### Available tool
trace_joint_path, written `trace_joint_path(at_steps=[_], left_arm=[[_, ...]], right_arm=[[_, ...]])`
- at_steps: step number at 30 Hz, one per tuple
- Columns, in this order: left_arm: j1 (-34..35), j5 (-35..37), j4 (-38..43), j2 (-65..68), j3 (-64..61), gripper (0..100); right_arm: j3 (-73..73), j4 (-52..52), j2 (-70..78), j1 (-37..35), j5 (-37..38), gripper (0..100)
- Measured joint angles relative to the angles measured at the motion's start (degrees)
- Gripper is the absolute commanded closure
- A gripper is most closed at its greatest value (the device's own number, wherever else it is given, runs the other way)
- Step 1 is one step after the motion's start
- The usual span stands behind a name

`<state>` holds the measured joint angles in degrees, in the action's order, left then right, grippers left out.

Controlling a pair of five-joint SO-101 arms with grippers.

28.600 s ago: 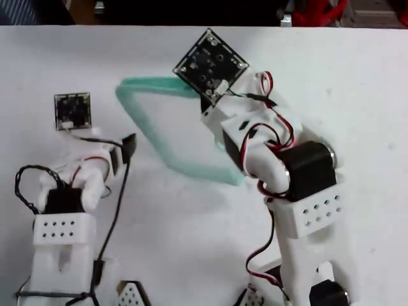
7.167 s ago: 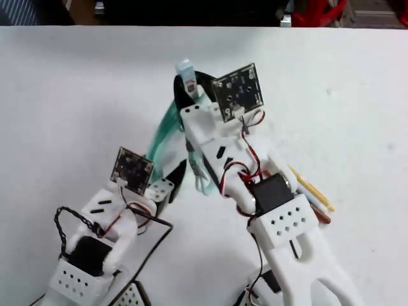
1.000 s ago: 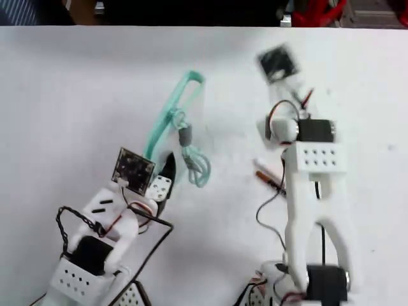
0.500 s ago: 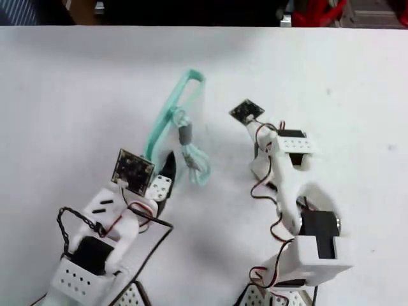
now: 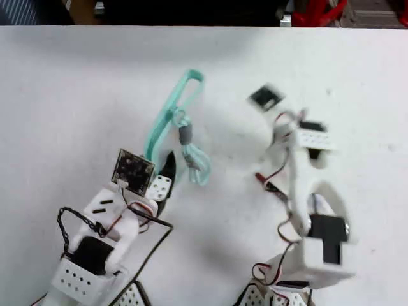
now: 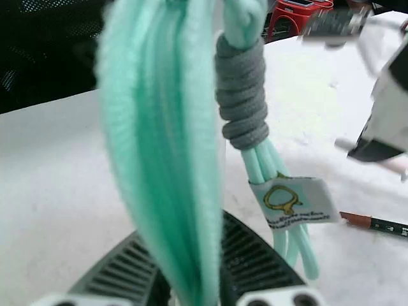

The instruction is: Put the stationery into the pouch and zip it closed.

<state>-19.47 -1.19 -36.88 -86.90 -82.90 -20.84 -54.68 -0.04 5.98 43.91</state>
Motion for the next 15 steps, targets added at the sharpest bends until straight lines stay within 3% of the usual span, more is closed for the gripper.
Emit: trace_joint_path(at_steps=[7,15], left_arm=[[0.0,0.0,0.0,0.0,0.0,94],[0.0,0.0,0.0,0.0,0.0,94]], right_arm=[[18.0,-12.4,-15.6,-0.1,-6.9,98.1],[25.1,-16.7,-31.7,-11.6,-13.6,98.1]])
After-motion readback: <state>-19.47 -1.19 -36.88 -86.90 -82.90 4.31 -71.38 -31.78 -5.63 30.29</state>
